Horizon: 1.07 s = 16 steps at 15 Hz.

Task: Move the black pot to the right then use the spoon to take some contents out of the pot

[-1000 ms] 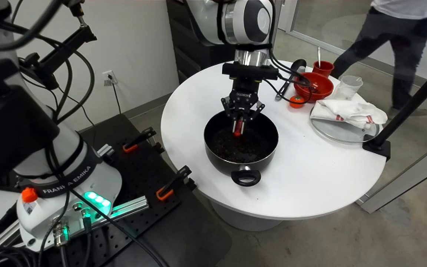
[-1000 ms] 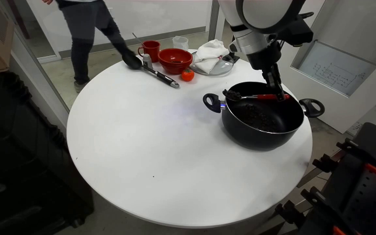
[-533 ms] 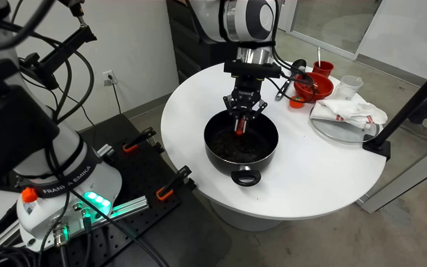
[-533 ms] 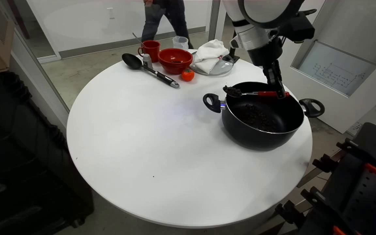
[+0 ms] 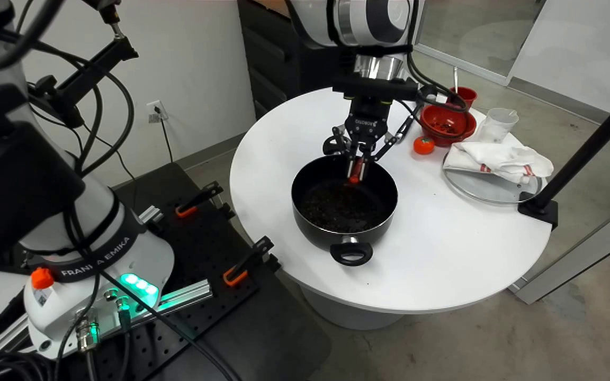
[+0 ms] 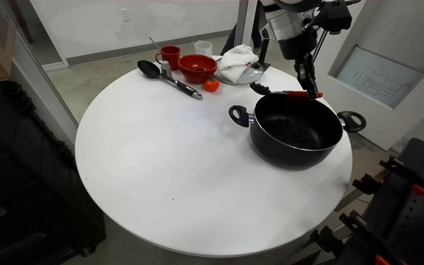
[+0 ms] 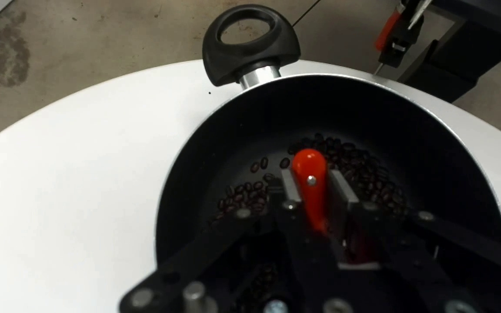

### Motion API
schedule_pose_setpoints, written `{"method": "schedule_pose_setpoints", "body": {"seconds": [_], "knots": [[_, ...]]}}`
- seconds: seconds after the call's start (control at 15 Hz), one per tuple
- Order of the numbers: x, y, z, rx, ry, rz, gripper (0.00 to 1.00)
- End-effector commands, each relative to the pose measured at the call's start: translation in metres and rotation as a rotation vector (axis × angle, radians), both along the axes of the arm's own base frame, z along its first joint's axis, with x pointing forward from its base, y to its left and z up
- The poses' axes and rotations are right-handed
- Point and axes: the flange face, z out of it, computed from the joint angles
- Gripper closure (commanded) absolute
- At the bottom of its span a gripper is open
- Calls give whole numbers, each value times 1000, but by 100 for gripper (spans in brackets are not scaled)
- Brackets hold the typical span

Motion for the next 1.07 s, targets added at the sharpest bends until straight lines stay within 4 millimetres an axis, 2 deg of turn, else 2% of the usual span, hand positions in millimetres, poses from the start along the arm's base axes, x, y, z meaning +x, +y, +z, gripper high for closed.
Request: {"method": "schedule_pose_setpoints", "body": {"seconds": [0.0, 0.4, 1.0], "knots": [[16, -8, 10, 7, -9, -52, 95], [47, -31, 17, -16, -63, -119, 95], [89, -92, 17, -87, -143, -211, 95]]}}
